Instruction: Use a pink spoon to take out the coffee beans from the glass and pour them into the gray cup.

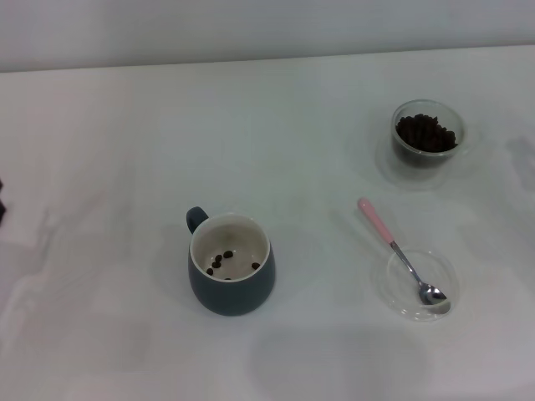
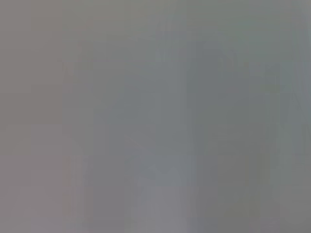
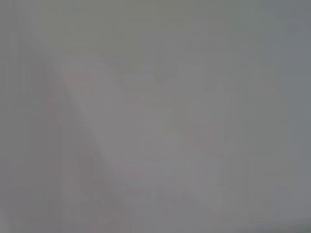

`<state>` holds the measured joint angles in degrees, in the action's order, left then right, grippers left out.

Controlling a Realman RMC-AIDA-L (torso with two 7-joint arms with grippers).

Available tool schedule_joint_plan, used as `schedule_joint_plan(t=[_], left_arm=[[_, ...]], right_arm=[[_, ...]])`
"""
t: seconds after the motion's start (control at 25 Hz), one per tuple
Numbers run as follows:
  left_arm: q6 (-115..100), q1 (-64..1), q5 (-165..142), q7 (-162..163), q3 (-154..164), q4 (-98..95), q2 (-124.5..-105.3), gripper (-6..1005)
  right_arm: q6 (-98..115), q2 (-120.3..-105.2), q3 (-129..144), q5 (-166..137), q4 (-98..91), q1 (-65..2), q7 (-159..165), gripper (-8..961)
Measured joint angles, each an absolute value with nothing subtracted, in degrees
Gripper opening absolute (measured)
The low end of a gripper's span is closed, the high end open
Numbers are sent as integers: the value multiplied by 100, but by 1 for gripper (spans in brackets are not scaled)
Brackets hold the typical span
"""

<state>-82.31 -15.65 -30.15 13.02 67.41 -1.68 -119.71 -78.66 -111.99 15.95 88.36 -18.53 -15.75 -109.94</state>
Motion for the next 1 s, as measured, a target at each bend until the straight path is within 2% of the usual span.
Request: schedule_joint_plan(t=[0.36,0.84,1.0], left_arm=[[-8221,-1643,-2471,1324,6741,5,-11971,538],[-8077,-1787,-2293,1332,6748,121,-11961,541],[-8069,-1777,-2291,1277,6750,134,-11946,541]], right_arm=[[-7600,-11372,1009,9012,-1826,-1643,-12721,211],[-7460,-11443,945,9379,-1504,-1500,-14042,216],[-7432,-11443,943,9437,-1220,-1495,-14427,261]])
